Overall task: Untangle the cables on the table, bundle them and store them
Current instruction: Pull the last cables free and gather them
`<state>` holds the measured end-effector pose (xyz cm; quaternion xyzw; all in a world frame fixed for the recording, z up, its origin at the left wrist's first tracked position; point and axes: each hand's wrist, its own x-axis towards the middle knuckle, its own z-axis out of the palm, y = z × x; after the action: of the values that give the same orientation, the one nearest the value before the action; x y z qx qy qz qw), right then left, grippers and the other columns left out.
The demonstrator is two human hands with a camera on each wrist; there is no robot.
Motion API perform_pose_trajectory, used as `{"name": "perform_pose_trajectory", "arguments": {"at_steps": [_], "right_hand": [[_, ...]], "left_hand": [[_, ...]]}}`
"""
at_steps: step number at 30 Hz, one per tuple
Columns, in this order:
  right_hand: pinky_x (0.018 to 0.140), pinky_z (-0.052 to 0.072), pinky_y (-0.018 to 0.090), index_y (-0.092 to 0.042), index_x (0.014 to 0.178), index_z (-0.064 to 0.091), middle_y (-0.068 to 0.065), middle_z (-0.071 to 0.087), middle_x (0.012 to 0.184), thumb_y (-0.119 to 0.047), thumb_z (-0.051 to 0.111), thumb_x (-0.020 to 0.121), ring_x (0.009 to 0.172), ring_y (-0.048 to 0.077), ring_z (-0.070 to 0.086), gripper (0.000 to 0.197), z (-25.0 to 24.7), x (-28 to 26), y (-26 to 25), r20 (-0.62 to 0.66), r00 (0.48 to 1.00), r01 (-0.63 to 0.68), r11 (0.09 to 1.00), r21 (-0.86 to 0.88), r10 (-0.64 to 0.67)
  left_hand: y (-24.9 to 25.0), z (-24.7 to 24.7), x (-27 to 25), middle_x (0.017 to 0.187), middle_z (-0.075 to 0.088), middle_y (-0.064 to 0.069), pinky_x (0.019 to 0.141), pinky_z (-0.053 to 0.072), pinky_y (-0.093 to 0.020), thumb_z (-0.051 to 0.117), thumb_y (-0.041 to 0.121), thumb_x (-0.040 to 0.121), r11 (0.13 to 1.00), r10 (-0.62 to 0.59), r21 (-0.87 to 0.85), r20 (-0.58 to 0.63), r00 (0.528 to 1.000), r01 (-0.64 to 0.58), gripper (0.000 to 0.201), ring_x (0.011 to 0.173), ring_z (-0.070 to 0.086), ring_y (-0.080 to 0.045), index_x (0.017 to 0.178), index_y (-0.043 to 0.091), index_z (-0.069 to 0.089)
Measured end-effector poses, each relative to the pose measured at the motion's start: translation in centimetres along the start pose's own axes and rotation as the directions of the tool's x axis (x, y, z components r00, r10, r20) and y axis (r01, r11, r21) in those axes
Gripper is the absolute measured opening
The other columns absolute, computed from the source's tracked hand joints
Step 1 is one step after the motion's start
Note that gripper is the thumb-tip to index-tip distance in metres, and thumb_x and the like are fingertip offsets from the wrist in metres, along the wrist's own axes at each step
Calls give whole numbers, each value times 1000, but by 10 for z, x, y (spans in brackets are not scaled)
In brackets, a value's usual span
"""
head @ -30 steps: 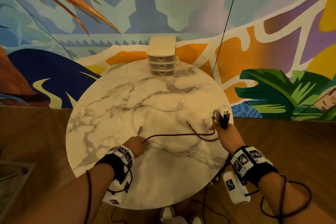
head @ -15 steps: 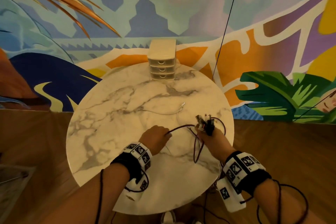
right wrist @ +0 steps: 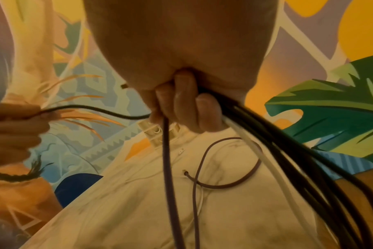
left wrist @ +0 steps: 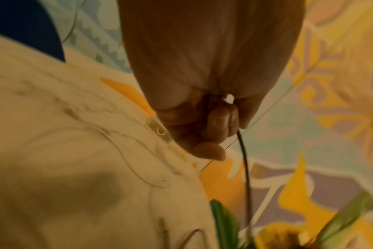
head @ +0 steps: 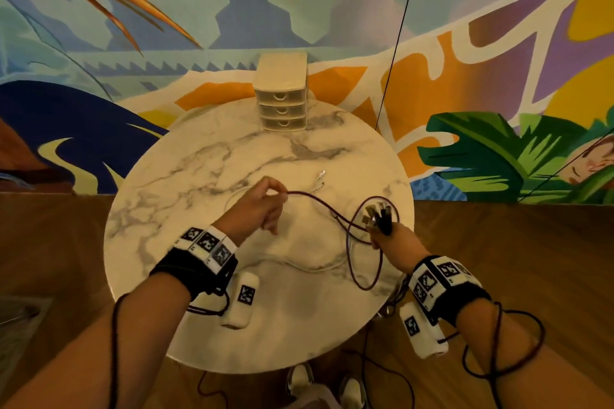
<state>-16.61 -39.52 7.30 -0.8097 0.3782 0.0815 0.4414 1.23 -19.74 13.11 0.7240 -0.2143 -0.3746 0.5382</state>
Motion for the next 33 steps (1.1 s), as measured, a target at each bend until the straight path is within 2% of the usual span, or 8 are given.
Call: {"name": "perform_pose_trajectory", "arguments": {"at_steps": [3,6,11,14,17,22,29,33], "right_hand": [[54,31,28,-12,67,58,0,46,54,-41,47,96,50,16,40,42,7,-4,-2,221,975,24,997,-75,-7],[52,32,26,-13,68,60,-1,44,50,-40,50,95,47,14,37,39,13,0,1,204,979,0,1000,-11,2],[50,33,13,-11,69,61,-11,52,48,-5,44,94,43,-1,46,31,-4,-18,-19,-247,965,209,822,530,-86],[51,33,11,-21,66,68,-12,60,54,-15,49,84,48,-2,49,27,-5,-38,-42,-203,955,297,701,648,-216],[50,34,16,-22,58,69,-8,60,53,-13,46,77,48,4,46,31,-4,-46,-49,-146,940,326,684,653,-308],[44,34,22,-18,71,61,-2,59,53,-8,51,96,44,8,41,28,-10,-47,-46,-216,912,407,719,563,-348],[37,32,17,-16,72,55,-5,51,42,-9,47,96,34,4,39,26,-12,-49,-44,-210,942,331,812,481,-260],[37,32,16,-17,69,52,-4,49,45,-12,44,97,33,4,40,30,-9,-50,-40,-197,961,266,841,471,-194]], "left_hand": [[22,10,3,55,39,-6,51,45,-29,38,3,93,917,54,-389,-106,993,-91,17,47,37,-18,80,13,44],[34,18,3,62,55,-9,53,49,-30,40,1,92,867,99,-481,-98,990,-134,19,55,50,-21,83,9,54],[44,46,-9,67,60,-13,57,49,-30,42,2,93,969,182,-195,142,973,-152,18,58,54,-21,95,2,60],[57,76,-11,57,45,-2,52,39,-29,39,4,92,972,204,75,189,961,-222,10,51,40,-12,91,11,47],[72,94,-8,60,41,0,54,32,-30,39,6,88,938,225,222,197,954,-267,9,54,35,-12,90,15,40],[84,106,-12,66,51,-5,56,41,-38,42,7,86,870,262,355,252,932,-341,14,58,46,-18,93,18,37],[83,119,-9,63,54,-8,56,43,-42,43,12,85,760,335,479,289,897,-439,19,58,49,-23,101,18,35],[82,123,-5,63,45,-1,51,34,-32,46,10,85,734,348,514,277,896,-444,16,57,43,-19,92,16,33]]}}
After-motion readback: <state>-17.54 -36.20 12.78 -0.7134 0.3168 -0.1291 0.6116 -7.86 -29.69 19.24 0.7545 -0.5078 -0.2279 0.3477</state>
